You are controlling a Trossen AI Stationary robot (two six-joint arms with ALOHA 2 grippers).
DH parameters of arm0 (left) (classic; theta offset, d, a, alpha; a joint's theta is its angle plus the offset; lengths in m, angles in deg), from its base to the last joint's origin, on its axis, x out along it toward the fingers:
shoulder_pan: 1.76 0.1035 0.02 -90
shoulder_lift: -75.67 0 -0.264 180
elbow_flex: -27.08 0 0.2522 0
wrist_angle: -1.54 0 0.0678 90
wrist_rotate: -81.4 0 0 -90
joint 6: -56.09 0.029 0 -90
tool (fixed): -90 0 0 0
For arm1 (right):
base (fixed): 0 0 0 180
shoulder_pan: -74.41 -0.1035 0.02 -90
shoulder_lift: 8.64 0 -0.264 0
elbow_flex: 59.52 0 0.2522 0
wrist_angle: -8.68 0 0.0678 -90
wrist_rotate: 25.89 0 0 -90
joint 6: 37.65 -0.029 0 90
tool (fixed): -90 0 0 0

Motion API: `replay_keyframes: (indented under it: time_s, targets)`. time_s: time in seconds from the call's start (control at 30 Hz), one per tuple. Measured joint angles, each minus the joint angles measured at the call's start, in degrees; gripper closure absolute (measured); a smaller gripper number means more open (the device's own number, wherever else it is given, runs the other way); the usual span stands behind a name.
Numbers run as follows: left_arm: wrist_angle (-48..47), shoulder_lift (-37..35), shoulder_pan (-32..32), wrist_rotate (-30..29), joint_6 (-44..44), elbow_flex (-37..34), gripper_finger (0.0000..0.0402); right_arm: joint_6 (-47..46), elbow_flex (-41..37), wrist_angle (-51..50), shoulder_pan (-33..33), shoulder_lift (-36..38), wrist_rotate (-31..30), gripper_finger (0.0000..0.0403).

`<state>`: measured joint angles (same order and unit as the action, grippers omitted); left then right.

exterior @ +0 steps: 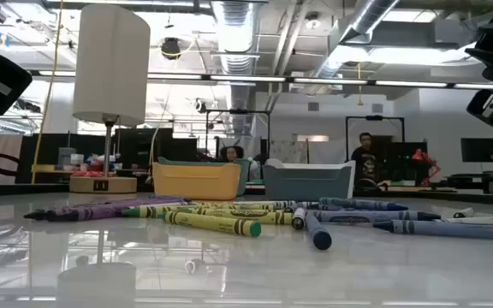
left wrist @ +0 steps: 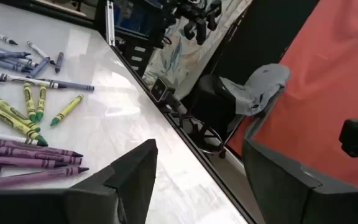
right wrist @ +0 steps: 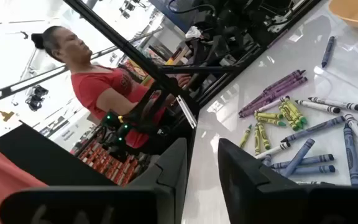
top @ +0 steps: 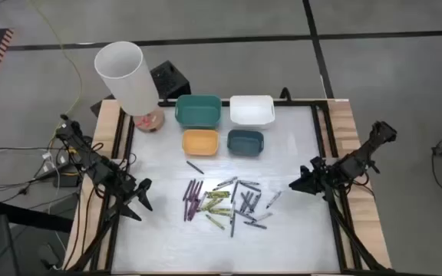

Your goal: Sort crayons

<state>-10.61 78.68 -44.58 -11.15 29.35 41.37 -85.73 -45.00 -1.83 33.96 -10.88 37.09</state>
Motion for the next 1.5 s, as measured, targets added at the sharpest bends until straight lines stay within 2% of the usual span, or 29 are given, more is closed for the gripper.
replay_keyframes:
  time_s: [1.3,1.5]
  targets:
    - [0.00,-0.01,0.02,-0.03,-0.02,0.00,0.0176,0.02,0.00,0.02,0.00,0.00,0.00,0.0302]
    - [1.24,-0.01,0.00,-7.74,0.02,0.00,0.0176,0.00,-0.01,0.00,0.00,-0.02,0.00,0.0302]
